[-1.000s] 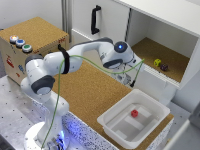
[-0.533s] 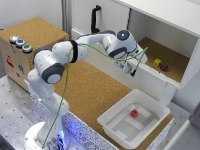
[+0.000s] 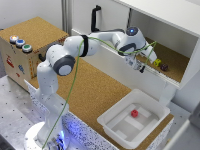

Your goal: Go towards the yellow block and grasp it

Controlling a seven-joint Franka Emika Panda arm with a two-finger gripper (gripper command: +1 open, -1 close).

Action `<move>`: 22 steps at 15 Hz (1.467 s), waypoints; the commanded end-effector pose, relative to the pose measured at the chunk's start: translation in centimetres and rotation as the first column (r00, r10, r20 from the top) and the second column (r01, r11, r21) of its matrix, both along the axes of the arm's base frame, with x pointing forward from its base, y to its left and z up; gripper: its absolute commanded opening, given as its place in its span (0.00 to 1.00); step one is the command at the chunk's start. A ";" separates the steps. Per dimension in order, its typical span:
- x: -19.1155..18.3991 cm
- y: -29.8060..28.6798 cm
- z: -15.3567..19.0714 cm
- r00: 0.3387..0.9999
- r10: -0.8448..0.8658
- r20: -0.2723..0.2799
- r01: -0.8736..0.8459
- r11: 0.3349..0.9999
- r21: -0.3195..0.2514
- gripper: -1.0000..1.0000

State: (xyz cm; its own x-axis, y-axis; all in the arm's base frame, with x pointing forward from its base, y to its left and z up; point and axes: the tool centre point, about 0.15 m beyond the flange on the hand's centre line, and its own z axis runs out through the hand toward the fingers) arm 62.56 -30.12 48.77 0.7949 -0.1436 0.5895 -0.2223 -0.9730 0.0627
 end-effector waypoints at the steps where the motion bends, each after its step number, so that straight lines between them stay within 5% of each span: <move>1: 3.4 -2.5 -1.6 0.996 0.077 -0.039 -0.074 0.994 0.082 1.00; 7: 6.5 -2.7 -1.4 0.996 0.089 -0.014 -0.087 0.993 0.085 1.00; 16: 10.0 -3.7 -2.7 0.994 0.100 -0.049 -0.094 0.990 0.108 1.00; 17: 10.0 -3.7 -2.8 0.994 0.097 -0.044 -0.092 0.990 0.107 0.00; 22: 9.9 -3.3 -2.4 0.995 0.095 -0.032 -0.091 0.990 0.110 0.00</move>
